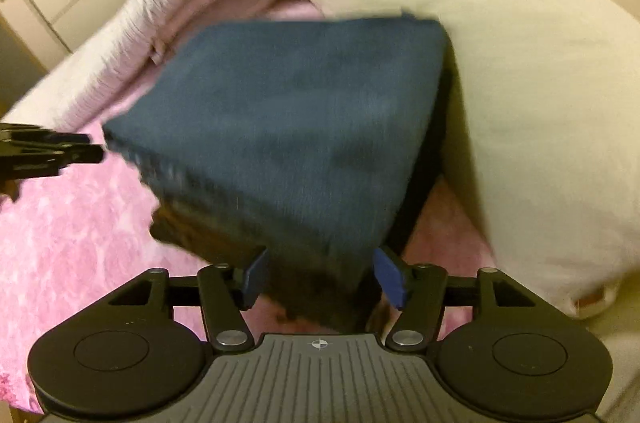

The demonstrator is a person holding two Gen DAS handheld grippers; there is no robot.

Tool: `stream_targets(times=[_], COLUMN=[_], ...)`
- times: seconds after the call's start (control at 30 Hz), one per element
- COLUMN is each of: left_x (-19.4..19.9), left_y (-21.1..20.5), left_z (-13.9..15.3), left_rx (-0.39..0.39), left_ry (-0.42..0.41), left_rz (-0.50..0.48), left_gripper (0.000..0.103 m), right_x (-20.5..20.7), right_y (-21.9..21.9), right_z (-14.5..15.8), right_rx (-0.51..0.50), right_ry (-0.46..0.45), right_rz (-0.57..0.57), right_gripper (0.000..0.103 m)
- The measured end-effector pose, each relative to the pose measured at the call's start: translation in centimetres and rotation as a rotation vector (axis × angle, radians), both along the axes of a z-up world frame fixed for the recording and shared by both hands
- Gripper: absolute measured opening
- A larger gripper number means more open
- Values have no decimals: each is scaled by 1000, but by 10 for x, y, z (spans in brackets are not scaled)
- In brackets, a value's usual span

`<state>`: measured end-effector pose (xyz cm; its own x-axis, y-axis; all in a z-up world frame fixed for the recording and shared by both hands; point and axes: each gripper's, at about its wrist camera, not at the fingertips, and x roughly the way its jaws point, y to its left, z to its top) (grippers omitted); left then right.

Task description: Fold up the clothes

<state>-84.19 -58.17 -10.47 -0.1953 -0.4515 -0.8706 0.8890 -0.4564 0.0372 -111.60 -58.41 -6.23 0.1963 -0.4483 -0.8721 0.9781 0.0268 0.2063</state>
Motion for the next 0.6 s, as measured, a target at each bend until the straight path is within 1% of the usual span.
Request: stream_targets(times=[0.03,0.07,0.1,0.13,0.17,0.23,0.27,0.3,0.33,0.5,0.6], left_x=[7,14,21,27,31,38,41,45,48,66,76], left_y=[10,20,29,39,45,58,65,71,77,110,129], left_z=[-3,-6,-7,-8,-6,-1,1,3,5,15,22], left_rx=[12,22,24,24,20,11,6,2,-3,-26,-39], left_ry=[12,23,32,39,44,54,59,64,69,94,109], left_rz=[-1,-2,-3,-3,-3,-2,-1,0,0,3,5], left_gripper=[42,45,51,62,66,80,84,93,99,99,99], right_x=[7,14,22,31,41,60,67,76,86,121,135], right_y=[9,19,29,39,48,67,75,82,89,115,124], right_z=[-1,1,2,5,9,15,19,21,24,42,55], right_rx=[5,-2,-12,-29,-37,-47,-47,-46,-50,-60,-73], right_ry=[16,34,53,67,80,105,110,114,121,160,179], right_rz=[-23,-46,-70,-94,-114,-152,-168,-181,-193,-248,-258], right_gripper=[63,74,81,91,92,92,92,92,92,92,92])
